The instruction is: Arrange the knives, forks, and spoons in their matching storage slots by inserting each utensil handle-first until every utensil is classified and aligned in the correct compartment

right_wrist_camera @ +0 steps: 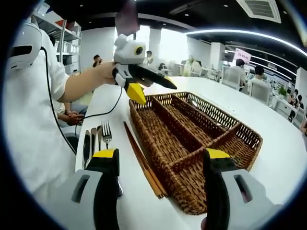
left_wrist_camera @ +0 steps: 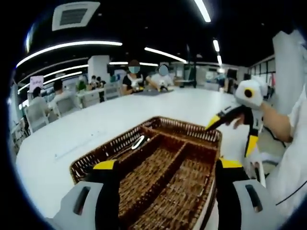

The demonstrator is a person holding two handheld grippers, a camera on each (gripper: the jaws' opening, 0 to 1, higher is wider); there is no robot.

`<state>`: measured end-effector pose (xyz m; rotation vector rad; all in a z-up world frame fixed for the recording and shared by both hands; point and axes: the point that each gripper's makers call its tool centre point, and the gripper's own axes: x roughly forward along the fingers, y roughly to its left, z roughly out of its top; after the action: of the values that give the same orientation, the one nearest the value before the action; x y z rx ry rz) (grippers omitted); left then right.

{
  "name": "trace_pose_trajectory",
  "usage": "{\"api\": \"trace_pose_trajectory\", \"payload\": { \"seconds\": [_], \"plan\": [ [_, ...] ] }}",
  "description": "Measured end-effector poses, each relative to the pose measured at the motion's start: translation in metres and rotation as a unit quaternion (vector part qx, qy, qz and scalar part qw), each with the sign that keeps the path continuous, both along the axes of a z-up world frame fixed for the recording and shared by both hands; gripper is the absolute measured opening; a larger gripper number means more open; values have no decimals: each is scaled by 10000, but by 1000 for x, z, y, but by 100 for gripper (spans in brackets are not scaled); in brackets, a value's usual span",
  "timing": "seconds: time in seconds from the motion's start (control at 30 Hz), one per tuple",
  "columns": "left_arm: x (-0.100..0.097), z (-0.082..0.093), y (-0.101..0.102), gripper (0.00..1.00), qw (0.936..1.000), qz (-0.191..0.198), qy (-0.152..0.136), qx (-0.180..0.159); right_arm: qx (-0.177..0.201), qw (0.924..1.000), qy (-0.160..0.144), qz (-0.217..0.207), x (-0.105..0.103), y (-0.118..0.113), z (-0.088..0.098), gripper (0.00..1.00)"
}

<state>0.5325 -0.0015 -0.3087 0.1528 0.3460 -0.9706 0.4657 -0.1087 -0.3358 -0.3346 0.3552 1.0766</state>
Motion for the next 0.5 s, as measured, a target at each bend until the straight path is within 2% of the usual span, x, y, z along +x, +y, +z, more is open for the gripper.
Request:
{"api": "trace_pose_trajectory", "payload": {
  "seconds": [0.23,0.5],
  "plan": [
    [-8,-4,-3,85,9999,17,80,-149,-8,10000,19,-7,0,-1,-2,73],
    [-9,-6,3,85,9996,112,80,-247,-15,10000,22,-18,0,-2,-2,73]
  ]
}}
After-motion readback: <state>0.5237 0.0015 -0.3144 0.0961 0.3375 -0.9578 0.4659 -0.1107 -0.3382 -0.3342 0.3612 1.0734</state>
